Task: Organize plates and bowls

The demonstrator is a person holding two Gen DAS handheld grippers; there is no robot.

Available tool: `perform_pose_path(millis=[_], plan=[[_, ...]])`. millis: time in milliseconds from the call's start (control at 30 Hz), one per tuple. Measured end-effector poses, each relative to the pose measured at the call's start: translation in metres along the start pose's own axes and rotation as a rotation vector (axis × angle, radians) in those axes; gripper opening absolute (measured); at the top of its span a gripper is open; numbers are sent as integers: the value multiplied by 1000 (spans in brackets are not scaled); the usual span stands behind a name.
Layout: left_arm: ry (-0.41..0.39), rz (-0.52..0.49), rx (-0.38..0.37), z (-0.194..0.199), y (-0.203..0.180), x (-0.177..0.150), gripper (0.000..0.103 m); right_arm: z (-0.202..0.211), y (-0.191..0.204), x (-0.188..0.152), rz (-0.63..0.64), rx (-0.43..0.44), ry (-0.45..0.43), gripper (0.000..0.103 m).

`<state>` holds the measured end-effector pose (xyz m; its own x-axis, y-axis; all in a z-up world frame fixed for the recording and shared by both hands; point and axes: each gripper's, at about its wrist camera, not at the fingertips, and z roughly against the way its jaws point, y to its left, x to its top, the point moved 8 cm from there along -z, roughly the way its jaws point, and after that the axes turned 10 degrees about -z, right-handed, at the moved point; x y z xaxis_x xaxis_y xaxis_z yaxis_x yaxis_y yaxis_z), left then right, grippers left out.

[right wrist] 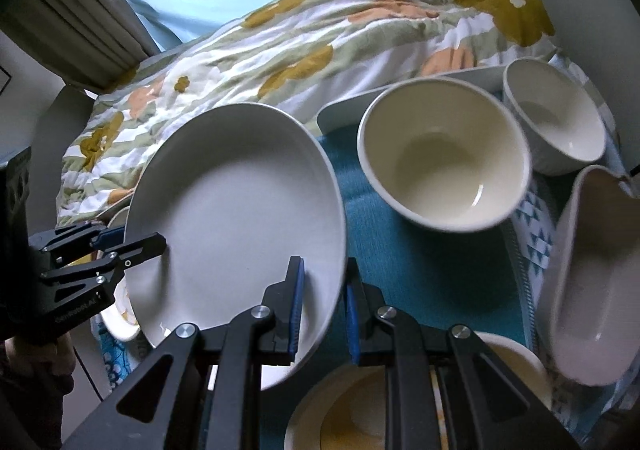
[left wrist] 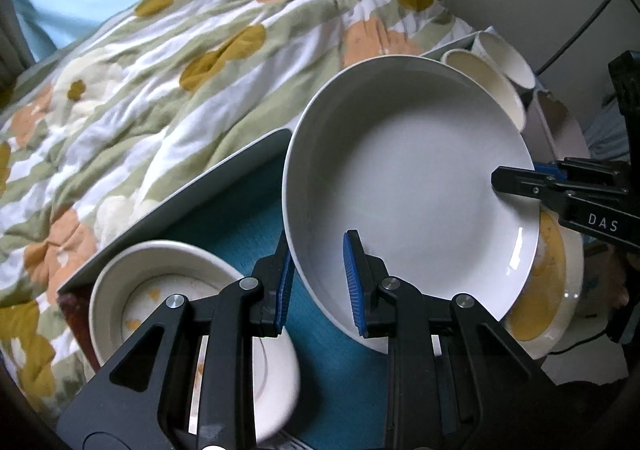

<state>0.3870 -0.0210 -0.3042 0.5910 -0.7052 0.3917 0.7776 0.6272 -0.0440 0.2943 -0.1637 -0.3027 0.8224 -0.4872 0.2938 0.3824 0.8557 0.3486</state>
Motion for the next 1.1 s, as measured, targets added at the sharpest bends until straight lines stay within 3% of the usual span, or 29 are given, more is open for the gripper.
perform_pose_path(millis=[233, 467, 800, 1100], plan=[[-34, 25, 11, 31, -39, -16, 22, 39, -10, -15, 28, 28, -26, 17], [-27, 101, 48, 46, -112, -53, 22, 70, -48, -56, 94, 73, 4, 17], [21, 247, 35, 17, -219, -99, 22, 79, -125, -99, 191, 87, 106, 17], [6, 287, 32, -16, -229, -87, 22, 69, -154, -95, 225, 67, 114, 17]])
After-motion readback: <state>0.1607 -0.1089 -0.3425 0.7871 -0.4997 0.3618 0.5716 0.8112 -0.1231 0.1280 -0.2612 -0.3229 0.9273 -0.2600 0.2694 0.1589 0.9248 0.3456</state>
